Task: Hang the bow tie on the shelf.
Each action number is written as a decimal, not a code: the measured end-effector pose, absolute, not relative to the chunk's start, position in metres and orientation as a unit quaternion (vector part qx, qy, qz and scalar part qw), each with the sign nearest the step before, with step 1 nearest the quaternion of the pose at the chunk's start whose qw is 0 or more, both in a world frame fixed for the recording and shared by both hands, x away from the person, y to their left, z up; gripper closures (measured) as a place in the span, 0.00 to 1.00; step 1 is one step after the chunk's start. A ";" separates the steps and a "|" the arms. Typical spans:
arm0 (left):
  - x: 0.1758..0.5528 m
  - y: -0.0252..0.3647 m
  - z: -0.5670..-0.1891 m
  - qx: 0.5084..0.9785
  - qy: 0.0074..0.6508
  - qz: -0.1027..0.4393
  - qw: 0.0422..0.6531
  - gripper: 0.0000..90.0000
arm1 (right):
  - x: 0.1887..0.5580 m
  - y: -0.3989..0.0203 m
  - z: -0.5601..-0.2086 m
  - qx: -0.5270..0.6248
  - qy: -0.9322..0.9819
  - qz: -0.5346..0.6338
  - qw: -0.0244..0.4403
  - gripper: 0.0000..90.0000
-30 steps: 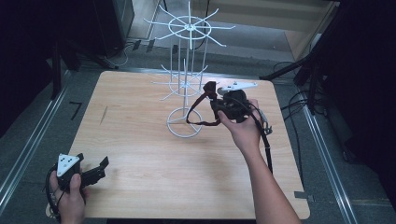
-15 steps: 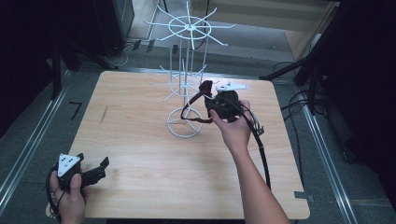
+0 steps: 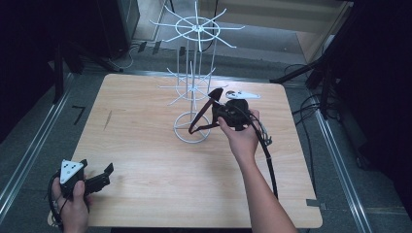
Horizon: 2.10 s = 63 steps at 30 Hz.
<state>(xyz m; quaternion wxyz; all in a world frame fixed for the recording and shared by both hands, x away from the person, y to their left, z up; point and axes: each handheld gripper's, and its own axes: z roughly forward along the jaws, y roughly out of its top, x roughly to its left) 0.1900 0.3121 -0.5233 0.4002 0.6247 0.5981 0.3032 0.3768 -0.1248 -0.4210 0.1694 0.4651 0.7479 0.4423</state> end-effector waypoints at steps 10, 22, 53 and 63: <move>0.190 0.312 -0.523 0.625 0.598 0.303 0.400 0.09 | 0.373 -0.130 -0.426 0.456 0.749 0.450 0.170 0.54; 0.190 0.312 -0.523 0.625 0.598 0.304 0.400 0.09 | 0.354 -0.136 -0.421 0.442 0.762 0.431 0.196 0.18; 0.189 0.311 -0.523 0.629 0.594 0.306 0.397 0.09 | 0.314 -0.228 -0.455 0.496 0.716 0.454 0.190 0.00; 0.189 0.311 -0.523 0.629 0.594 0.306 0.397 0.09 | 0.300 -0.258 -0.473 0.520 0.700 0.449 0.193 0.00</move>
